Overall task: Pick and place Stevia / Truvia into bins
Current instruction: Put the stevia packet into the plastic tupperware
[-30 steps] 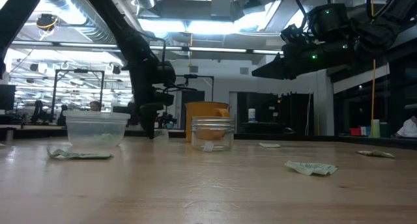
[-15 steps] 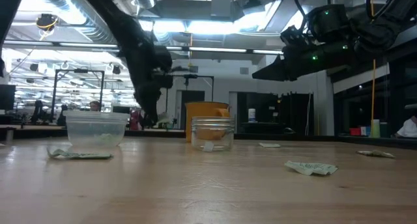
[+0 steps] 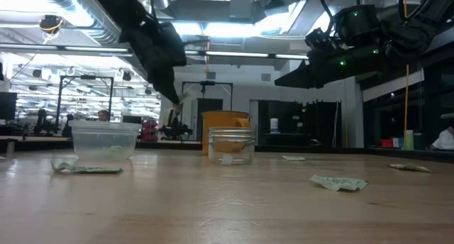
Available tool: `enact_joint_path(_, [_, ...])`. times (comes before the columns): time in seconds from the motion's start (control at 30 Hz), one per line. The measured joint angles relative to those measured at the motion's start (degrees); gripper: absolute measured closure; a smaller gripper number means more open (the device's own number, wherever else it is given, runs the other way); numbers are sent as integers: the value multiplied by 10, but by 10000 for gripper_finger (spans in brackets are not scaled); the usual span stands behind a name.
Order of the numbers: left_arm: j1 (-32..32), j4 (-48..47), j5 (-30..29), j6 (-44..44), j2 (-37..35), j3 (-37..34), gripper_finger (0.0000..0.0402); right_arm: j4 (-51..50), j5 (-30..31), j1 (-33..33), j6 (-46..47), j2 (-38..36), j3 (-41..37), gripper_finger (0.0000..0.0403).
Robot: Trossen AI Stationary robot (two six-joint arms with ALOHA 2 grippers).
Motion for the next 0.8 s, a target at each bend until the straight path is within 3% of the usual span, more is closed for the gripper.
enact_joint_path(0.23, [-7,1,72,5,-7,0,400,0,0,0,-2,0,0,377])
enact_joint_path(0.8, [-69,41,90,36,-33,0,400,1,0,0,-4,0,0,377])
